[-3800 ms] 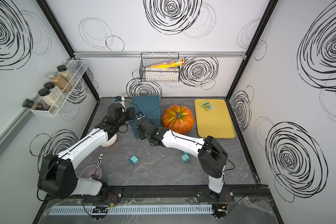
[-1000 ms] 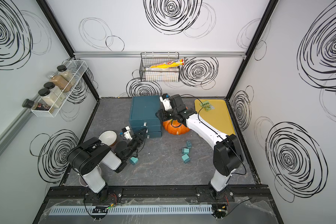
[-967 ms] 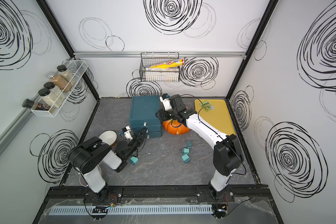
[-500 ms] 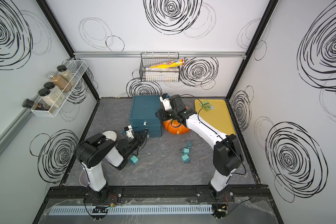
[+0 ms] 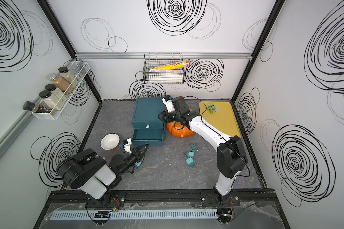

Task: Place the plugs into the drawer by color
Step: Open the drawer in the storage box.

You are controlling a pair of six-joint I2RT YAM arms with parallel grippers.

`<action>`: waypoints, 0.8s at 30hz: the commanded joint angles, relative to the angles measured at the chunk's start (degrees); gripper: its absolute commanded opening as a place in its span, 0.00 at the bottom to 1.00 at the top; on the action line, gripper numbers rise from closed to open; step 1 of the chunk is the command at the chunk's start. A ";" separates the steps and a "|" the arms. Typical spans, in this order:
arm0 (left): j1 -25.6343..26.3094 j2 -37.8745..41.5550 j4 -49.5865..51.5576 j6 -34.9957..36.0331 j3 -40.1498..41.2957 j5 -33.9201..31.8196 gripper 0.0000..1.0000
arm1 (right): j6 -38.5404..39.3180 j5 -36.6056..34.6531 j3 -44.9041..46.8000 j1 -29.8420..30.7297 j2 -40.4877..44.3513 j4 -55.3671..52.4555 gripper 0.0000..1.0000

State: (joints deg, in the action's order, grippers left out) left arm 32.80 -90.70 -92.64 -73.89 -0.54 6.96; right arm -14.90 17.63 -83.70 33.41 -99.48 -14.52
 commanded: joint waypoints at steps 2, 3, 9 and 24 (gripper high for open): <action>3.82 6.85 -1.67 3.93 4.24 -3.18 0.00 | 0.92 -2.66 1.28 -0.19 -3.26 -8.32 0.51; 5.01 8.09 1.33 4.58 4.01 -4.27 0.00 | 0.93 -2.69 1.13 -0.19 -3.28 -8.58 0.51; 8.59 13.67 5.45 5.45 6.25 -7.42 0.00 | 1.05 -4.18 2.90 -0.19 -2.67 -7.62 0.51; 11.05 10.12 5.78 5.90 7.54 -10.92 0.15 | 1.18 -2.95 3.46 -0.19 -2.90 -7.01 0.51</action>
State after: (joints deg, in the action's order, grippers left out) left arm 43.46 -78.06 -79.77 -68.97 -0.56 -4.12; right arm -14.96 17.17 -83.33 33.39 -99.53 -13.50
